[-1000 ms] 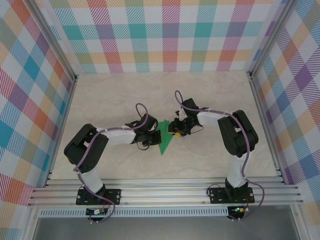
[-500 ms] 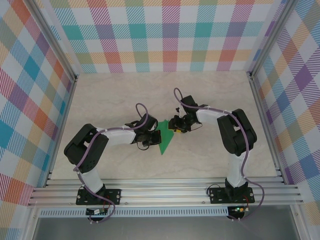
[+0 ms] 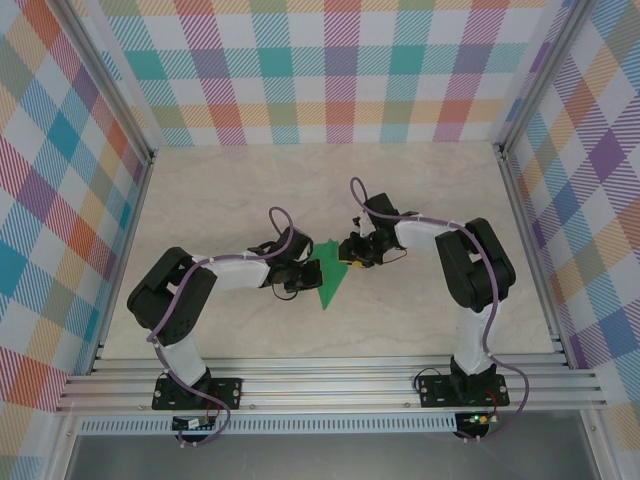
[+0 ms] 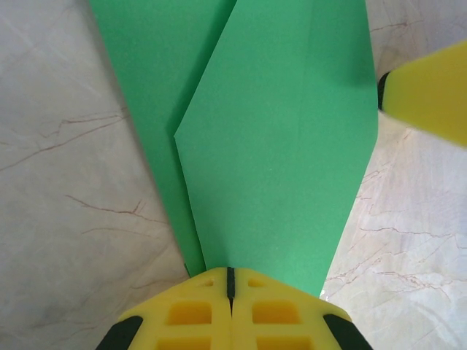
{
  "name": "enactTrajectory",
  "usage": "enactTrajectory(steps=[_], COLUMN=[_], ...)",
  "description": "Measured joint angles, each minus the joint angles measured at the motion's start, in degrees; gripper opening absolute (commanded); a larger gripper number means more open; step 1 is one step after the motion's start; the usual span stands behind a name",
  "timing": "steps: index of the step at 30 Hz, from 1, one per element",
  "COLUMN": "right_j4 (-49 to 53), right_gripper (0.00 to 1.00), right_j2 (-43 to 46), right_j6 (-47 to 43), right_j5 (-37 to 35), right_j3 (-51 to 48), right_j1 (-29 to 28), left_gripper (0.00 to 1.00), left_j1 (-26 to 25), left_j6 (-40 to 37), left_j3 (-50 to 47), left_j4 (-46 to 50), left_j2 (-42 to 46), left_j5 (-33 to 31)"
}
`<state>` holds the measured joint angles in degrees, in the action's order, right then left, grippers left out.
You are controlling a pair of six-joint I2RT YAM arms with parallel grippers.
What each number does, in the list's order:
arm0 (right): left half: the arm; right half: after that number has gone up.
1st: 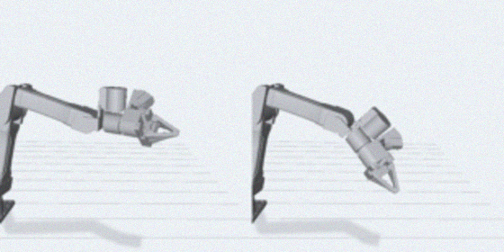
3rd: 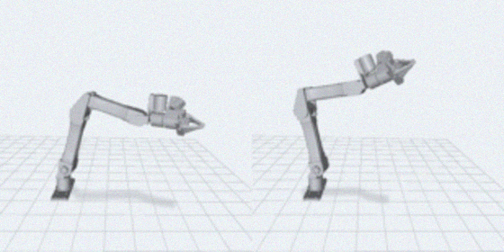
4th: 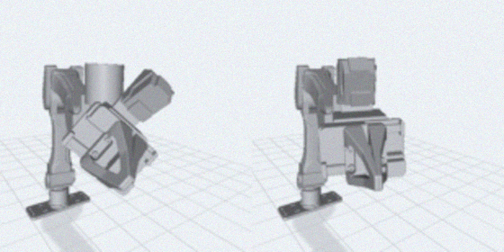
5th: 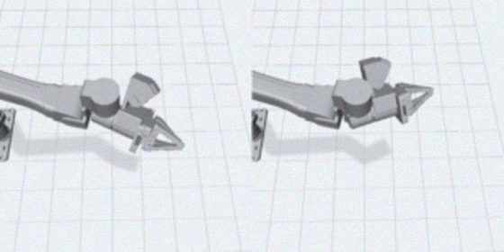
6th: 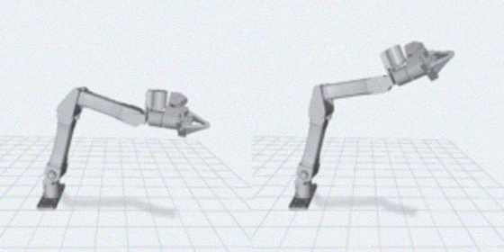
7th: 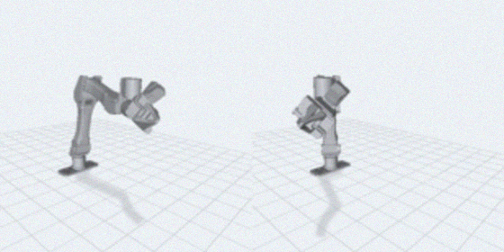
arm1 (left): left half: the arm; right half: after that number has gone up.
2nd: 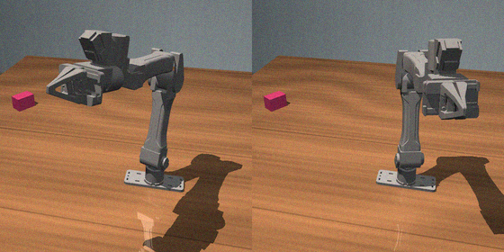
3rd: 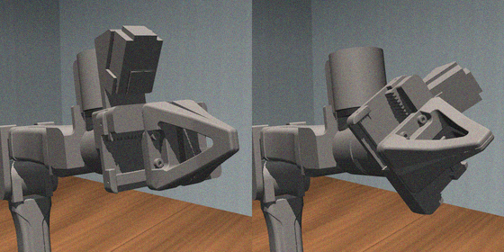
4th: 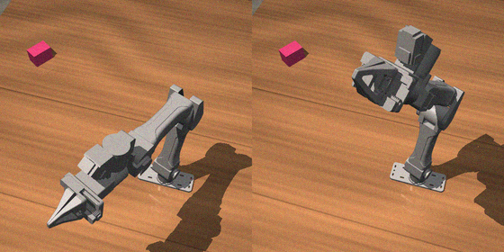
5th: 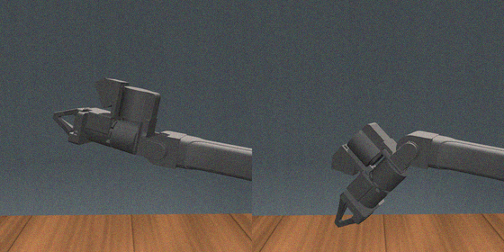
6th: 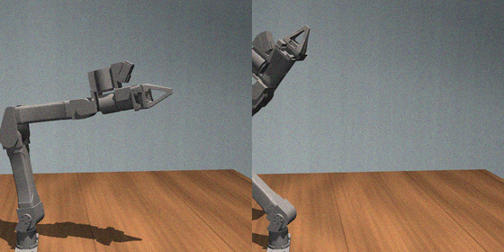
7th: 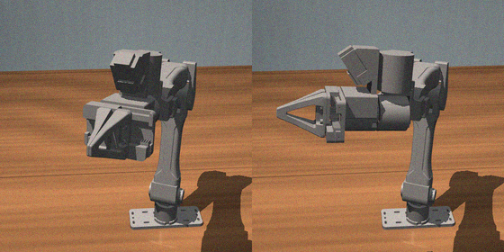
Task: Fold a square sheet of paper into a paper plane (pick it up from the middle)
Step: Fourth fold the wing at the center of the table, then turn over the paper at the center of the table.
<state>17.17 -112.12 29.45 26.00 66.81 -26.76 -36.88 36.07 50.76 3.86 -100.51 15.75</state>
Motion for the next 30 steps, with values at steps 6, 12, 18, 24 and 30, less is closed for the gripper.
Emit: enactTrajectory(steps=[6,12,18,24,30], right_j4=[-0.28,0.07,0.00,-0.90,-0.76], right_gripper=[0.34,0.34,0.35,0.34,0.26], right_j2=[0.35,0.94,1.49,2.60,3.32], right_j6=[-0.22,-0.22,-0.13,0.74,1.57], right_j5=[1.68,2.19,3.67,5.09,4.90], right_j3=[-0.72,-1.22,-1.75,-3.76,-4.13], right_j1=[-0.20,-0.35,-0.33,-0.33,-0.33], left_gripper=[0.00,0.00,0.01,0.01,0.01], left_j1=[1.03,1.86,2.54,3.58,4.39], left_j6=[0.52,0.76,1.22,2.03,2.08], left_j3=[-0.94,-2.80,-4.42,-5.31,-6.08], left_j4=[-1.68,-4.48,-6.47,-7.34,-8.55], left_j2=[0.00,0.39,1.01,1.27,1.27], left_j5=[2.25,3.96,4.85,6.14,7.43])
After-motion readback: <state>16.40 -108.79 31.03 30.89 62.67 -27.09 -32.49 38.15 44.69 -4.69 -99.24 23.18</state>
